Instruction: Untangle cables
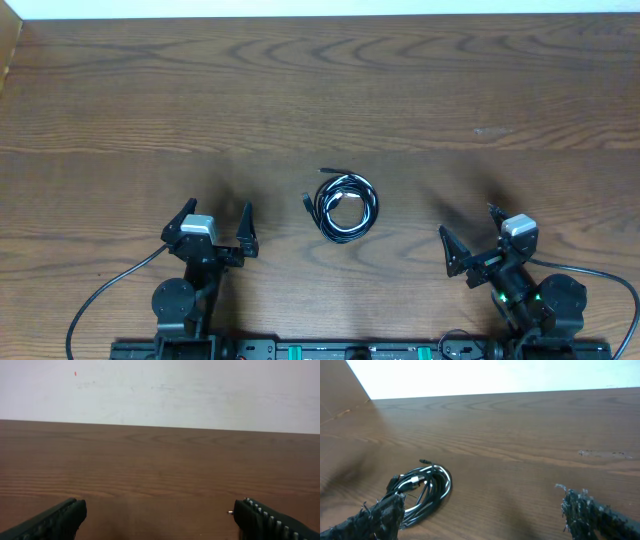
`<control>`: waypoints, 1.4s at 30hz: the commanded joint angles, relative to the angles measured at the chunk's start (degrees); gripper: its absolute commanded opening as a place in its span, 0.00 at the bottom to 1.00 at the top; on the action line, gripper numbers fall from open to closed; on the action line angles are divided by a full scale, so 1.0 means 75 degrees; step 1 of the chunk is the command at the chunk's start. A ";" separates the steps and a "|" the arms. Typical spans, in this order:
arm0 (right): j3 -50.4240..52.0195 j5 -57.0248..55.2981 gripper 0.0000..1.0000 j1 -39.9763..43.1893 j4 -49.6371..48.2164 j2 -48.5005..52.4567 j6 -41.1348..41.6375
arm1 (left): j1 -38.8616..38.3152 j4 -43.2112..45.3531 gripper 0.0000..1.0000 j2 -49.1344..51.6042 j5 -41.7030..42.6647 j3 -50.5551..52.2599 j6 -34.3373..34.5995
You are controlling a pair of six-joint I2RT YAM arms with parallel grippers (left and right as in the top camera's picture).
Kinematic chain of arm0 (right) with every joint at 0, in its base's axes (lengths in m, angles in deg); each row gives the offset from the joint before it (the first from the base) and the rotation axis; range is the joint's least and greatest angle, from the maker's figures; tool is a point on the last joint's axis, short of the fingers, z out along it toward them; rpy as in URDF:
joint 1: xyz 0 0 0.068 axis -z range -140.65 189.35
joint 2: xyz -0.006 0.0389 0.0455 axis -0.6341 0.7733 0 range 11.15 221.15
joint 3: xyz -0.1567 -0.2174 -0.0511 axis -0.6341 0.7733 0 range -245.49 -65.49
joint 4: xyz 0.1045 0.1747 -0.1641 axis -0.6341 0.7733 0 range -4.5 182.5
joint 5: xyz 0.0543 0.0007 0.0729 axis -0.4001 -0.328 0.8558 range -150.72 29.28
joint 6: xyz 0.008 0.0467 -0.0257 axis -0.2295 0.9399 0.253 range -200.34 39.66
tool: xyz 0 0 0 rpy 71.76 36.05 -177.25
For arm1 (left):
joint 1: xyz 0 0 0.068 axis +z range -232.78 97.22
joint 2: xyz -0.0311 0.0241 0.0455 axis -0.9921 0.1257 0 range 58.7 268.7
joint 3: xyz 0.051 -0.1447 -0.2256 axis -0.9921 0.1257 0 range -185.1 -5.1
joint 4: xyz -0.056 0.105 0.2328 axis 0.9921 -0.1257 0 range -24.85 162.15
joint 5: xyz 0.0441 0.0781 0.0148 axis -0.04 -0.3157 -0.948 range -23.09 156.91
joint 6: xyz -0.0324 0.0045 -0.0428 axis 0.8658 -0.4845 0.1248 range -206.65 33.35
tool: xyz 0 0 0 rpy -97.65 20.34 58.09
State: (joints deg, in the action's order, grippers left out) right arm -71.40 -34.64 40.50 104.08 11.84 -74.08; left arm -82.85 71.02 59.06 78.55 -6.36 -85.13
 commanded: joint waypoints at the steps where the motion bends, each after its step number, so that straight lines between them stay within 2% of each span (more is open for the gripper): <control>1: 0.0020 -0.0006 0.99 -0.0082 0.0006 -0.0044 -0.0102 | -0.0023 -0.0268 1.00 -0.0017 -0.0047 0.0137 0.0041; 20: 0.0020 -0.0006 0.99 -0.0082 0.0006 -0.0044 -0.0102 | -0.0023 -0.0268 1.00 -0.0017 -0.0047 0.0137 0.0041; 25: 0.0020 -0.0647 0.99 -0.0082 0.0006 -0.0044 -0.0364 | -0.0023 -0.0268 1.00 -0.0017 -0.0050 0.0137 0.0041; 35: 0.0020 -0.0606 0.99 -0.0082 0.0003 -0.0044 -0.0268 | -0.0023 -0.0114 1.00 -0.0017 -0.0006 0.0137 0.0050; 40: 0.0020 -0.0382 0.99 -0.0082 -0.0962 -0.0041 -0.0207 | -0.0023 0.1067 1.00 -0.0017 0.0968 0.0134 0.0102; 42: 0.0009 -0.0370 0.99 -0.0082 -0.1355 -0.0041 -0.0172 | -0.0023 0.1061 1.00 0.0012 0.1003 0.0047 0.0306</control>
State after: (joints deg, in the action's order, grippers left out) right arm -71.32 -38.24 40.50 95.82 11.82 -75.50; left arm -82.85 78.76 59.06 82.72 -5.73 -84.87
